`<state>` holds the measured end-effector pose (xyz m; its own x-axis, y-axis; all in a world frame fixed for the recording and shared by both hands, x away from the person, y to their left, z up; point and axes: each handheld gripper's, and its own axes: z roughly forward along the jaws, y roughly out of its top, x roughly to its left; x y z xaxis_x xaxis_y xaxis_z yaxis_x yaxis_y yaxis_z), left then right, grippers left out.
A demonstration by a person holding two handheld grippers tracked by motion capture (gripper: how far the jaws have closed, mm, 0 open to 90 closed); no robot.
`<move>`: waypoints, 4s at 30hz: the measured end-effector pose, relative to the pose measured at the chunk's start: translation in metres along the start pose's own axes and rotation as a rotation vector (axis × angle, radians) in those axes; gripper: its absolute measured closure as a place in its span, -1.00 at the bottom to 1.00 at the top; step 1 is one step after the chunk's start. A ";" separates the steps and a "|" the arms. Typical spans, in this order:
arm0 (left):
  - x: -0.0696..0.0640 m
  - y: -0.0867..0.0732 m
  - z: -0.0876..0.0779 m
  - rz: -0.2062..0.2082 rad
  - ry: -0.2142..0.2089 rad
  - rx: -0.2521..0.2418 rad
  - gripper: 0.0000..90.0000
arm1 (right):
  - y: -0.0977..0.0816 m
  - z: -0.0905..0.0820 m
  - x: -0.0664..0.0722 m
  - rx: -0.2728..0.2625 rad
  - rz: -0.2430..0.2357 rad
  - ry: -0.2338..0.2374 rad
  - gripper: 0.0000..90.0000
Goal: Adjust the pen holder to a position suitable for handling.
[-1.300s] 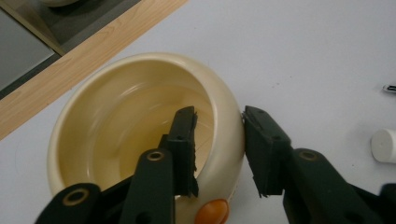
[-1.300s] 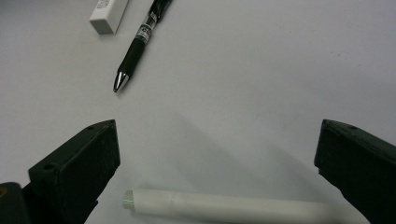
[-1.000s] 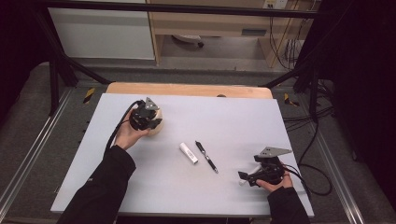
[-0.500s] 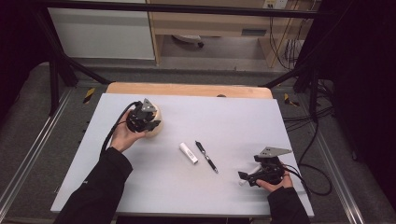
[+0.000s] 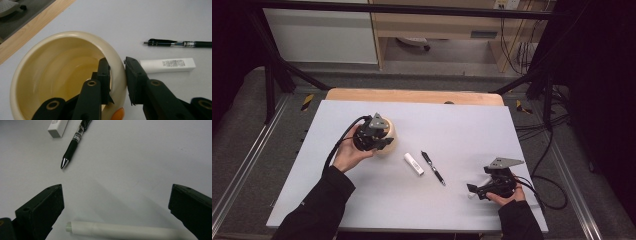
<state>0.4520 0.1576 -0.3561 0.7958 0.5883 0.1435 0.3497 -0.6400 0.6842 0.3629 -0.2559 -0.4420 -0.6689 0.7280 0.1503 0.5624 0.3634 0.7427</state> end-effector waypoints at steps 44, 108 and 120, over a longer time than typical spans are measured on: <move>-0.004 0.005 0.021 -0.071 -0.056 -0.016 0.33 | 0.000 0.000 0.000 -0.001 -0.006 -0.002 -0.98; -0.008 -0.165 -0.048 -0.333 0.071 -0.060 -0.88 | 0.016 0.010 0.019 0.048 -0.036 -0.030 -0.98; -0.006 -0.173 -0.042 -0.346 0.064 -0.042 -0.89 | 0.028 0.017 0.032 0.057 -0.052 -0.018 -0.97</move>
<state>0.3661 0.2853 -0.4452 0.6009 0.7972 -0.0584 0.5714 -0.3773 0.7288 0.3656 -0.2128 -0.4278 -0.6892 0.7176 0.1006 0.5543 0.4327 0.7110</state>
